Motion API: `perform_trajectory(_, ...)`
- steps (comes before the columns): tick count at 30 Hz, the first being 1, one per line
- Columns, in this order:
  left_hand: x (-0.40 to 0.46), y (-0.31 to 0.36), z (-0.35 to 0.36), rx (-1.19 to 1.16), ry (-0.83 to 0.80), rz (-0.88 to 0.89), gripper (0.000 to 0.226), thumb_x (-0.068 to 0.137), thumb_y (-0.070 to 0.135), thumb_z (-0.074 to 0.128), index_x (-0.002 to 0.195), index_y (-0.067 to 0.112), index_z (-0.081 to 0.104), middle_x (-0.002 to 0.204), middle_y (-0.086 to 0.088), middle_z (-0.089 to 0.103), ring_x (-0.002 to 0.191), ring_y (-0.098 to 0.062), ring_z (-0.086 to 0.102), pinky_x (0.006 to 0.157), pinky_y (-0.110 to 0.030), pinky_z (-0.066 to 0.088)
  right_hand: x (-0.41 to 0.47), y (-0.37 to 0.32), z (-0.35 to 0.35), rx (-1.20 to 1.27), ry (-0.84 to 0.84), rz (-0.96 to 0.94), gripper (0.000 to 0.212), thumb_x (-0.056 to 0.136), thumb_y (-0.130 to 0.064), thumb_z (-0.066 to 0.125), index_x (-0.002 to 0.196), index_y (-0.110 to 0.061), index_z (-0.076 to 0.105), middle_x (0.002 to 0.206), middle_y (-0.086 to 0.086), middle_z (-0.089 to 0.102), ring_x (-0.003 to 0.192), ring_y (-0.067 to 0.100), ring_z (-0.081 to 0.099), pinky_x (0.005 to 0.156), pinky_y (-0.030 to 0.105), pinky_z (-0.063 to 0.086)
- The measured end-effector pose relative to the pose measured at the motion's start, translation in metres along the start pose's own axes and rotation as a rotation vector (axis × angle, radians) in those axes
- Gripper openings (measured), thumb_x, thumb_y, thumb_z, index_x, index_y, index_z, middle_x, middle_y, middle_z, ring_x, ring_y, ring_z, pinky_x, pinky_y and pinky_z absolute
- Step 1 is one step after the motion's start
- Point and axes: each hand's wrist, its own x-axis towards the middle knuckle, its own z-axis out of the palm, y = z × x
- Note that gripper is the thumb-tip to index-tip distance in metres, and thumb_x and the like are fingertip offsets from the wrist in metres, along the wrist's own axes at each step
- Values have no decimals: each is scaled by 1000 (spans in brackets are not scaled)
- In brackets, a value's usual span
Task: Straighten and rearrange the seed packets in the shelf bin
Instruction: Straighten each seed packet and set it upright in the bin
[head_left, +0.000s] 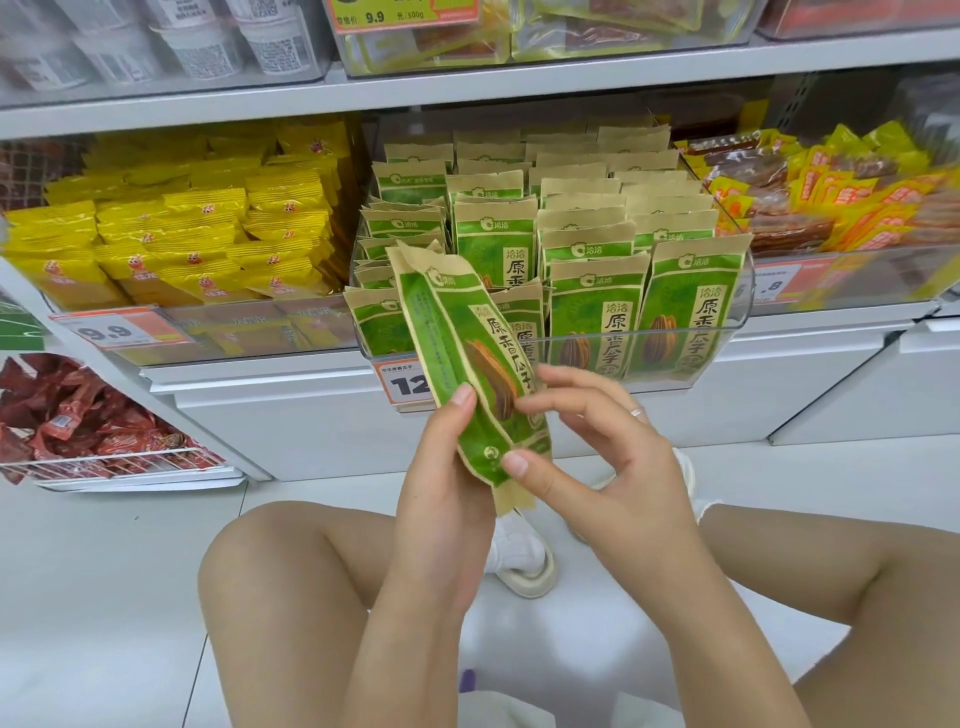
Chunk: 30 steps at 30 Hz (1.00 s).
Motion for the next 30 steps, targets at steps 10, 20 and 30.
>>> perform_trajectory(10,-1,4,-13,330,-20,62,39,89,34,56,120,14,69,117,-9,71,111,-27,67,89,-41,57,12,1,-9,199,122,122,45,75,-30,71,118,-32,60,123,-10,64,114,5,60,90,27,52)
perform_trajectory(20,35,51,-16,638,-284,59,32,87,40,54,95,20,78,93,-1,75,84,-14,70,68,-25,57,76,-23,-65,183,-298,277,32,72,-28,68,103,-21,66,94,2,75,82,16,70,60,22,55)
perform_trajectory(30,99,116,5,1279,-67,506,31,100,38,52,127,26,59,121,12,66,107,3,62,90,-26,48,161,-76,-88,-36,-86,-65,14,79,-23,70,92,-24,68,85,-8,75,83,9,71,68,24,57)
